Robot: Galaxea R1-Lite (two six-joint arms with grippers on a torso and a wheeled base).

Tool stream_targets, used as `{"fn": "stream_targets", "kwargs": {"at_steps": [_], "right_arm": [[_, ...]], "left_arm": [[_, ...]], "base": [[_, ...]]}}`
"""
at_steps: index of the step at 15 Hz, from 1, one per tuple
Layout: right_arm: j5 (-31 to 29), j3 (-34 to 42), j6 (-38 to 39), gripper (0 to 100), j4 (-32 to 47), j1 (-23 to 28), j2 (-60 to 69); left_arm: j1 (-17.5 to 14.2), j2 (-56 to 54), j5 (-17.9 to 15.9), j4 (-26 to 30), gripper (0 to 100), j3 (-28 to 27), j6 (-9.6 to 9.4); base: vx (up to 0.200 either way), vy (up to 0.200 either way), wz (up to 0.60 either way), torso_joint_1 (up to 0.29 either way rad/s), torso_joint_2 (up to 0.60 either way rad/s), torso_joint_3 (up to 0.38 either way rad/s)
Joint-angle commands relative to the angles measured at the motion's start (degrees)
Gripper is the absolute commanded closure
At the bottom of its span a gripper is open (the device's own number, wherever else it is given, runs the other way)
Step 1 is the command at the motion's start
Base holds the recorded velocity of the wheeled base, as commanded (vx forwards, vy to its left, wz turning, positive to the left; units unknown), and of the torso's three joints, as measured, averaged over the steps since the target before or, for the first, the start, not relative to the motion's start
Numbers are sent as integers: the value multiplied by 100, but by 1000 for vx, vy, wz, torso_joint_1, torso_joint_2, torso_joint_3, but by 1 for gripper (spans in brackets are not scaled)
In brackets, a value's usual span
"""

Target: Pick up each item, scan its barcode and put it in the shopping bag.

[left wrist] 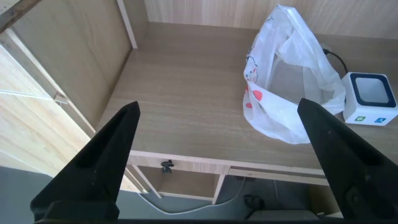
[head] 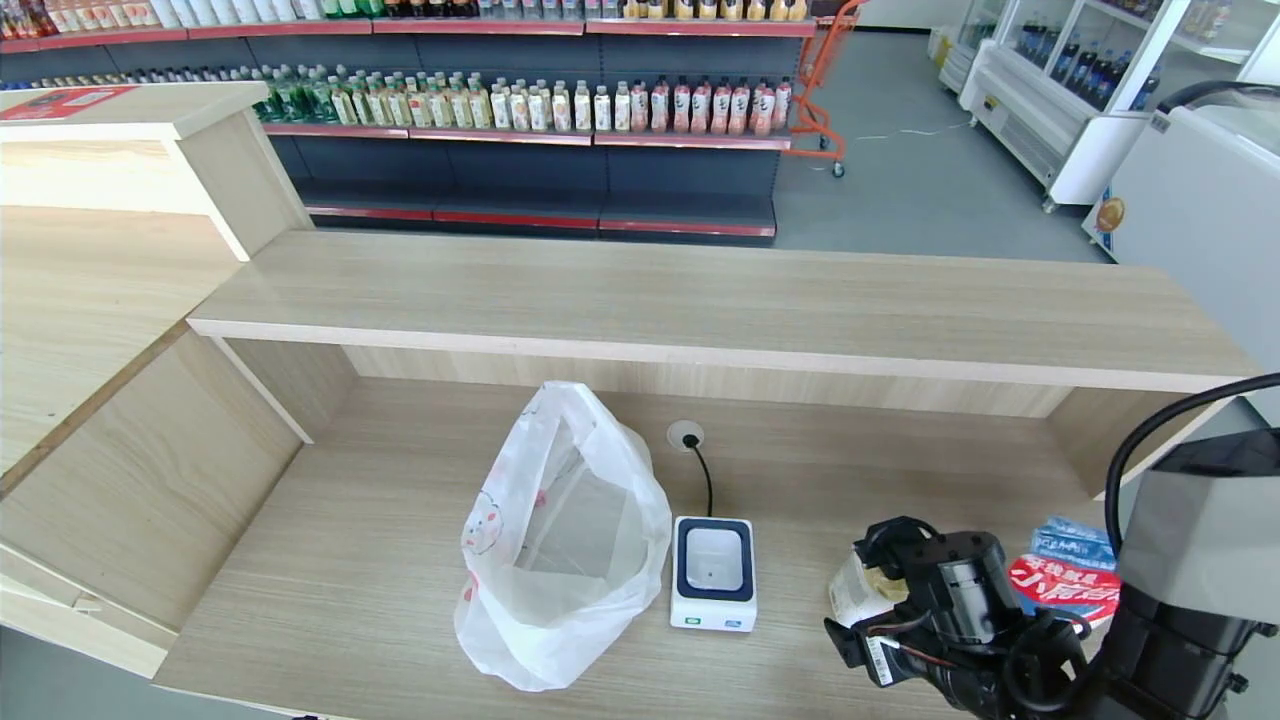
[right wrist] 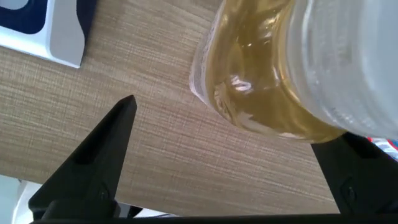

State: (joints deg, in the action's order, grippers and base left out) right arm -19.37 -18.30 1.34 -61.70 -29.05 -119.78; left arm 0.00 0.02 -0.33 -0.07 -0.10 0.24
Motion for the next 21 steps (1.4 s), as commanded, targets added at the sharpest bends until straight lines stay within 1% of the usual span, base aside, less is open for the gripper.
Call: {"fn": "stream_targets", "kwargs": {"at_steps": [1, 4, 9, 11, 14, 17, 18, 21], "right_arm": [[-5, 46, -2, 0, -659, 57, -484], [-111, 2, -37, 0, -1345, 57, -801], [-120, -130, -37, 0, -1574, 136, -950], [-93, -227, -73, 0, -1837, 145, -1047], [-84, -271, -81, 0, -1925, 119, -1126], [30, -315, -90, 0, -2241, 110, -1267], [162, -315, -125, 100, -2417, 110, -1302], [258, -403, -292, 100, -2523, 145, -1311]], "left_arm": [[0, -2, -2, -1, 0, 1, 2], [0, -2, -2, -1, 0, 1, 2], [0, -2, -2, -1, 0, 1, 2], [0, -2, -2, -1, 0, 1, 2], [0, -2, -2, -1, 0, 1, 2], [0, -2, -2, -1, 0, 1, 2], [0, -2, -2, -1, 0, 1, 2], [0, -2, -2, -1, 0, 1, 2]], "base": [[0, 0, 0, 0, 0, 0], [0, 0, 0, 0, 0, 0], [0, 0, 0, 0, 0, 0], [0, 0, 0, 0, 0, 0], [0, 0, 0, 0, 0, 0], [0, 0, 0, 0, 0, 0], [0, 0, 0, 0, 0, 0], [0, 0, 0, 0, 0, 0]]}}
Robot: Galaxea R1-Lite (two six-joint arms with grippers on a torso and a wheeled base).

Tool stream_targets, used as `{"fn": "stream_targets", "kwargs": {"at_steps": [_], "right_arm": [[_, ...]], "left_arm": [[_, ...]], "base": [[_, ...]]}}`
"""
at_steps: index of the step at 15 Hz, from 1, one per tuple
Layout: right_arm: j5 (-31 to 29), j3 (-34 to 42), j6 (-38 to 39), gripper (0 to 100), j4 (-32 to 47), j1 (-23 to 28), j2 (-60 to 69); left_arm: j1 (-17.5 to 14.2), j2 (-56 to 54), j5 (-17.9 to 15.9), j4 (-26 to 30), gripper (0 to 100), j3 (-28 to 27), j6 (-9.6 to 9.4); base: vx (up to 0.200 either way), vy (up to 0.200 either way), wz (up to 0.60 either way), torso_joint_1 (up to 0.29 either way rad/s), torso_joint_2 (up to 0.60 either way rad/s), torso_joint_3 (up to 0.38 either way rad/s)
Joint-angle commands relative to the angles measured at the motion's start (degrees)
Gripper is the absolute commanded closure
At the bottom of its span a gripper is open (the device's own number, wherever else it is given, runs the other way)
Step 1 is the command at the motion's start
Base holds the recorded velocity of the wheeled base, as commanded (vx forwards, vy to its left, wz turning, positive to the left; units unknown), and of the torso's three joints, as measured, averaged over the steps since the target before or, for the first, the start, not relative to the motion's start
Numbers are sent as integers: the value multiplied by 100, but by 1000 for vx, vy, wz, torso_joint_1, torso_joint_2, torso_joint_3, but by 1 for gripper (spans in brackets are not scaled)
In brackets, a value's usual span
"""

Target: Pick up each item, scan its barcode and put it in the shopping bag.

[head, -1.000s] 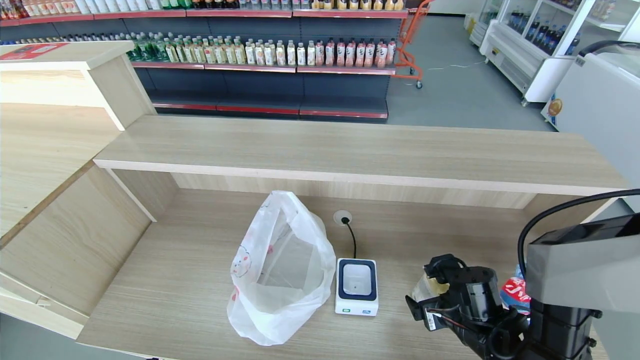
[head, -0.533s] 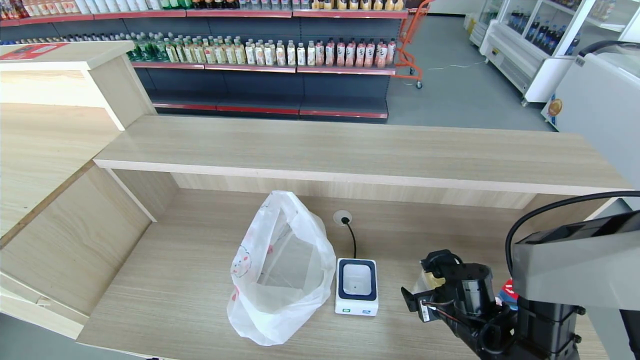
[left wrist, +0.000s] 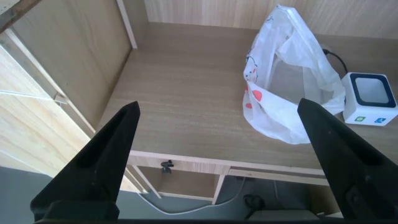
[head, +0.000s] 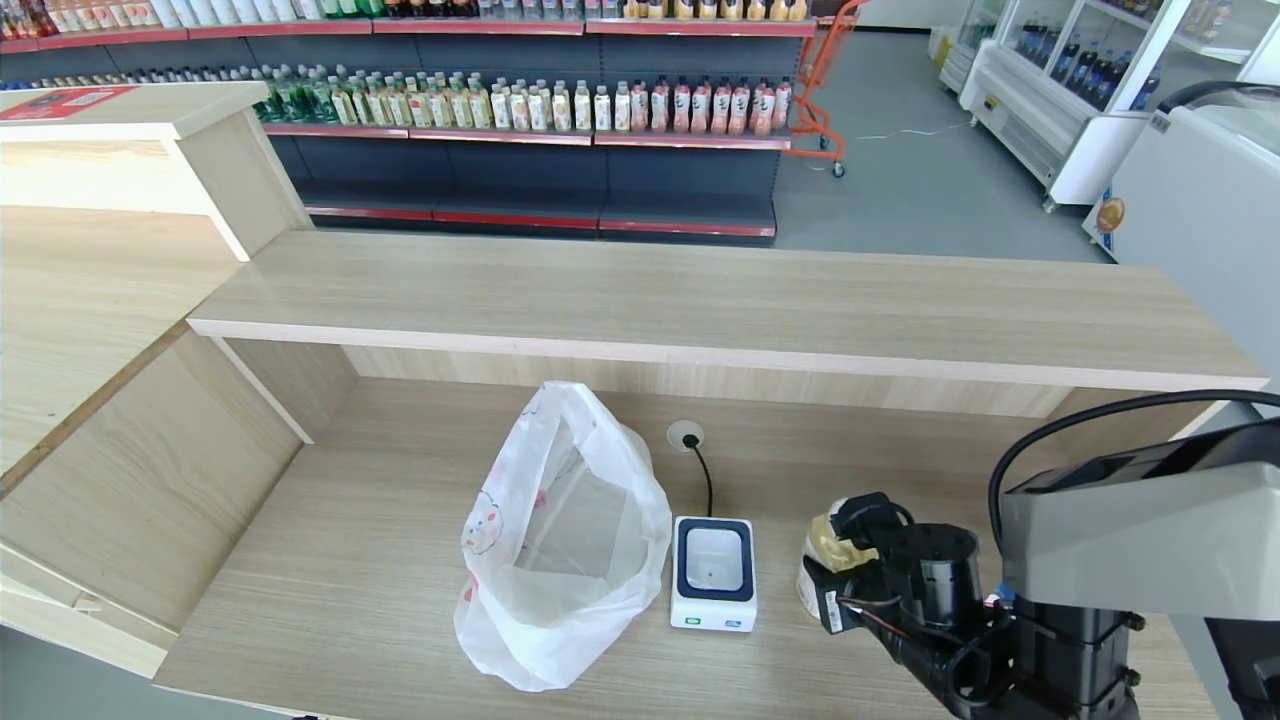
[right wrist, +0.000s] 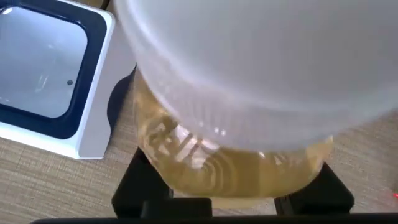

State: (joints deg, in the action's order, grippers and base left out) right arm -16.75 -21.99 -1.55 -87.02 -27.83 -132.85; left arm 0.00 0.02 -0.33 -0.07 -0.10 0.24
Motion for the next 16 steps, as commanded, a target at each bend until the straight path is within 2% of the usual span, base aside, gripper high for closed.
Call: {"fn": "stream_targets", "kwargs": {"at_steps": [1, 7, 10, 13, 14, 15, 16], "right_arm": [[-4, -42, -12, 100, 9, 23, -4], [-13, -51, -381, 100, 18, 120, -83], [49, -165, -293, 100, 18, 252, 128], [902, -174, -47, 100, 624, 709, 1060], [1420, -244, -30, 100, 1266, 946, 1596], [2404, -543, -12, 100, 2435, 1333, 2378], [3002, -754, 85, 100, 3182, 1482, 2809]], "left_arm": [[0, -2, -2, -1, 0, 1, 2], [0, -2, -2, -1, 0, 1, 2], [0, -2, -2, -1, 0, 1, 2], [0, -2, -2, -1, 0, 1, 2], [0, -2, -2, -1, 0, 1, 2], [0, -2, -2, -1, 0, 1, 2], [0, -2, -2, -1, 0, 1, 2]], "base": [[0, 0, 0, 0, 0, 0], [0, 0, 0, 0, 0, 0], [0, 0, 0, 0, 0, 0], [0, 0, 0, 0, 0, 0], [0, 0, 0, 0, 0, 0], [0, 0, 0, 0, 0, 0], [0, 0, 0, 0, 0, 0]]}}
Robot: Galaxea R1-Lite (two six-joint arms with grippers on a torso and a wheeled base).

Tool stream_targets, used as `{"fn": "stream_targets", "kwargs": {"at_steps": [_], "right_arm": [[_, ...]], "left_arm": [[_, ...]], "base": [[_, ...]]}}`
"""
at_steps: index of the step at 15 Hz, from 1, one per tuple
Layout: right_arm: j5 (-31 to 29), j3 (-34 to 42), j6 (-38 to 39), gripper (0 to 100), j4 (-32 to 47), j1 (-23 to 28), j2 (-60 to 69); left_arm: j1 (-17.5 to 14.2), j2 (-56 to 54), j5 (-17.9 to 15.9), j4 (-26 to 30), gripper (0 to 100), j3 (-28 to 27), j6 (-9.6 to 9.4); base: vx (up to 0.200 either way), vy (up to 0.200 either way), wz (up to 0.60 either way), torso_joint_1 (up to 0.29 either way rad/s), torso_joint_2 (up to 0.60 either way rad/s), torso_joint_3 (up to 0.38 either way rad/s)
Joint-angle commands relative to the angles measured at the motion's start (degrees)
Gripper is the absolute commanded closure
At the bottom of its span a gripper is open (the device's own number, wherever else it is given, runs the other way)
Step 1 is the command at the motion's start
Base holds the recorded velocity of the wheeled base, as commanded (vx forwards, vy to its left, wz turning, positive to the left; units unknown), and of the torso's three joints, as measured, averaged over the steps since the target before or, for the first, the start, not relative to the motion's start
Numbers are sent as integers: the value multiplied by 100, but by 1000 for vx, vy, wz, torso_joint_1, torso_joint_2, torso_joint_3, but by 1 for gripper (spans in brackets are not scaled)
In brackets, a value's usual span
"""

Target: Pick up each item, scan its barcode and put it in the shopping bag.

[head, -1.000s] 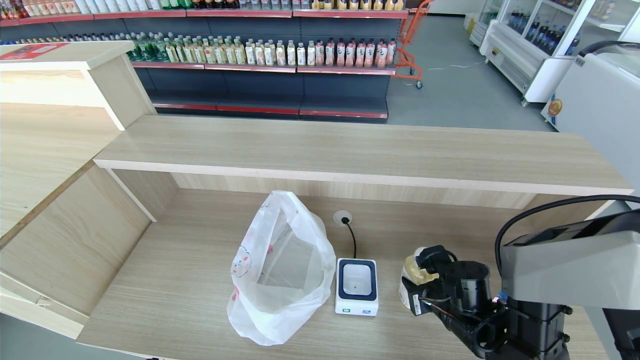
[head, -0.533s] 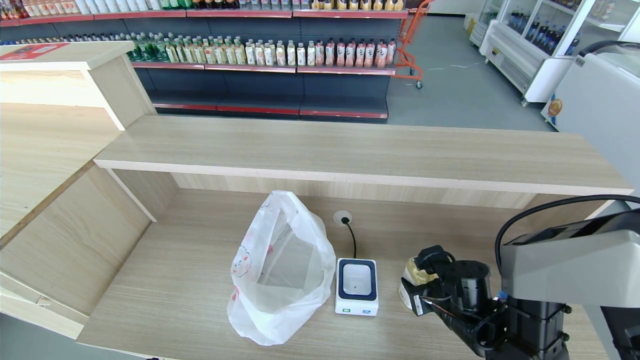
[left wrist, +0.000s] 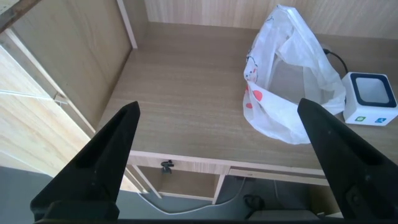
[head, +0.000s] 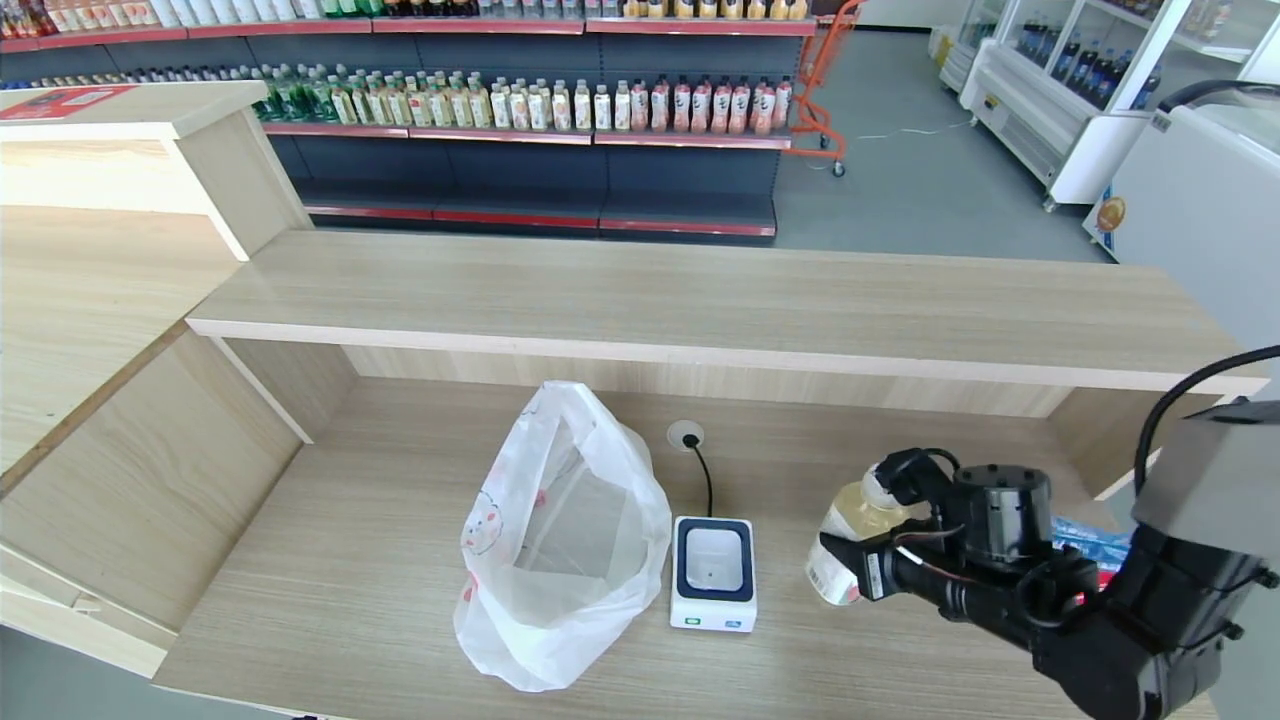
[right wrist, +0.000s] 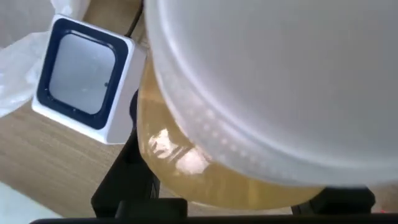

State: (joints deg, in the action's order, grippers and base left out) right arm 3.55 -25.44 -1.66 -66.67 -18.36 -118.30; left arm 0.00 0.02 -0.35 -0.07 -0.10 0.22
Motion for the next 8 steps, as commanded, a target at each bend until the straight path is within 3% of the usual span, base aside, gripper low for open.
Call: {"fn": "stream_targets", "kwargs": {"at_steps": [1, 3, 5, 8], "right_arm": [[1640, -655, 280, 100, 1939, 632, 1784], [2739, -1077, 623, 100, 2940, 641, 2285], [3530, -1297, 939, 100, 3283, 491, 2531], [4022, -1261, 1291, 100, 3327, 166, 2707]], "left_arm": [[0, -2, 0, -1, 0, 1, 4], [0, -2, 0, -1, 0, 1, 4], [0, -2, 0, -1, 0, 1, 4], [0, -2, 0, -1, 0, 1, 4]], "base": [[0, 0, 0, 0, 0, 0], [0, 0, 0, 0, 0, 0], [0, 0, 0, 0, 0, 0], [0, 0, 0, 0, 0, 0]]}}
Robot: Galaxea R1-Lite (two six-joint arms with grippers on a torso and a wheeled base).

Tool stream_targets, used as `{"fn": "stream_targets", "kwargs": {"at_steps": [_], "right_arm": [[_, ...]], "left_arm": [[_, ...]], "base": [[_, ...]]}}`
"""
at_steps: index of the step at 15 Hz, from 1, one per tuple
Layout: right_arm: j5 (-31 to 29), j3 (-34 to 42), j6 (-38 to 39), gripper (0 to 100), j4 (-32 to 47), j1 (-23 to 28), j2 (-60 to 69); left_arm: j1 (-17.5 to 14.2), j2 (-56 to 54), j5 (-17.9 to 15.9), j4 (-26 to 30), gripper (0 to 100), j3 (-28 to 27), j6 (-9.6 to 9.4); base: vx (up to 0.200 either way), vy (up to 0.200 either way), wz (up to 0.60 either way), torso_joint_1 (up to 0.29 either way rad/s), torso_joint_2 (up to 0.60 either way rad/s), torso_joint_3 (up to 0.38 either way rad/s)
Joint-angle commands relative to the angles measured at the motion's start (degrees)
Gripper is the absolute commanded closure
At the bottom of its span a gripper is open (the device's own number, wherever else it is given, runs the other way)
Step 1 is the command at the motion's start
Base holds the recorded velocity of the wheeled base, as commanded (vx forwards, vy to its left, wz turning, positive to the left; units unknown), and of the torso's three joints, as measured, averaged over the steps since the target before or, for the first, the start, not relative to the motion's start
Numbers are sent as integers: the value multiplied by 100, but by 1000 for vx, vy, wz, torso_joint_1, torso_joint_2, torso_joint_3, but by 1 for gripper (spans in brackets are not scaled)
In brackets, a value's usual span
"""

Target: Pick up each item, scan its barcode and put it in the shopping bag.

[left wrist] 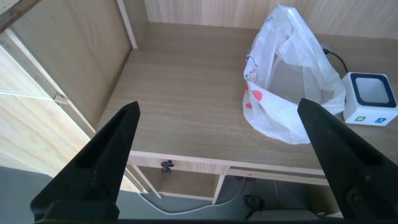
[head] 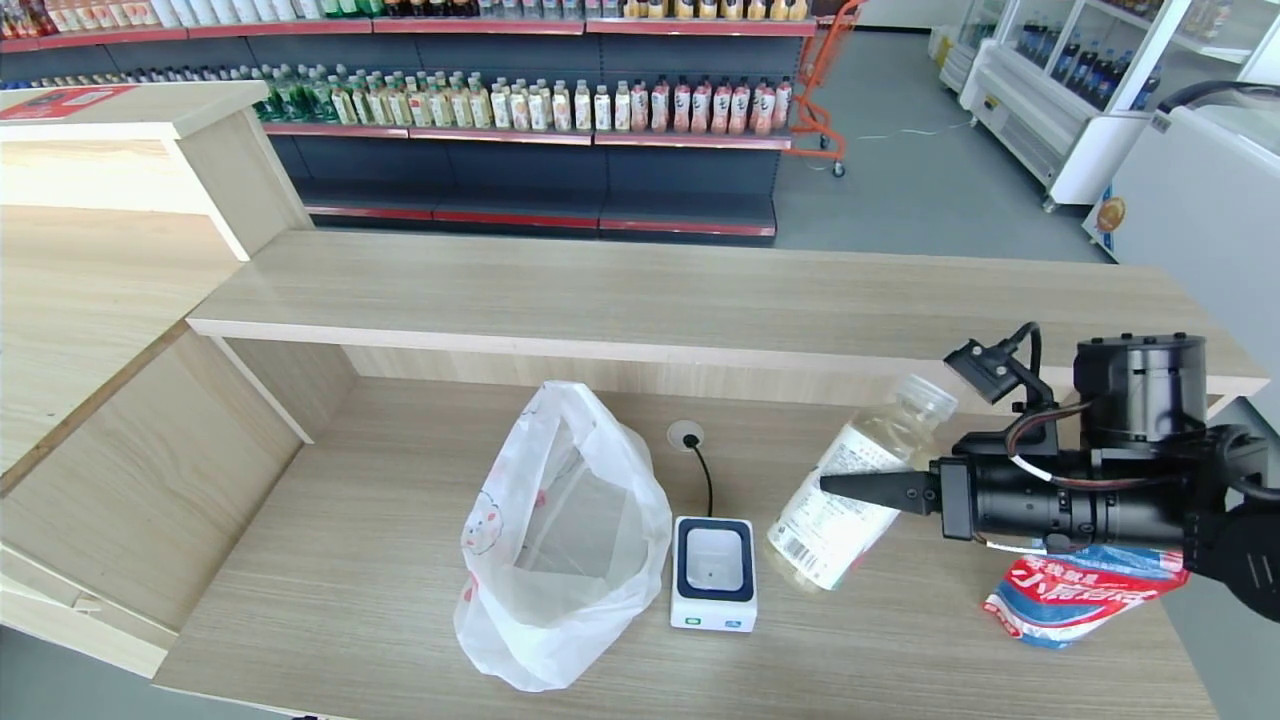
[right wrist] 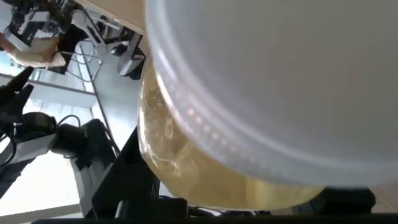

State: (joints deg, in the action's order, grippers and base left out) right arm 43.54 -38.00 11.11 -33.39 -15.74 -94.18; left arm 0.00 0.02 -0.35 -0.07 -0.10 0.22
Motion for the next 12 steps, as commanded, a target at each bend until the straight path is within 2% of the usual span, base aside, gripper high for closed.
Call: {"fn": "stream_targets", "kwargs": {"at_steps": [1, 4, 12], "right_arm": [[181, 108, 111, 100, -1, -193, 392], [453, 460, 137, 100, -1, -500, 752], [400, 662, 23, 100, -45, -1247, 1086]], "left_arm": [[0, -2, 0, -1, 0, 1, 4], [0, -2, 0, -1, 0, 1, 4], [0, -2, 0, -1, 0, 1, 4]], "base": [[0, 0, 0, 0, 0, 0], [0, 0, 0, 0, 0, 0], [0, 0, 0, 0, 0, 0]]}}
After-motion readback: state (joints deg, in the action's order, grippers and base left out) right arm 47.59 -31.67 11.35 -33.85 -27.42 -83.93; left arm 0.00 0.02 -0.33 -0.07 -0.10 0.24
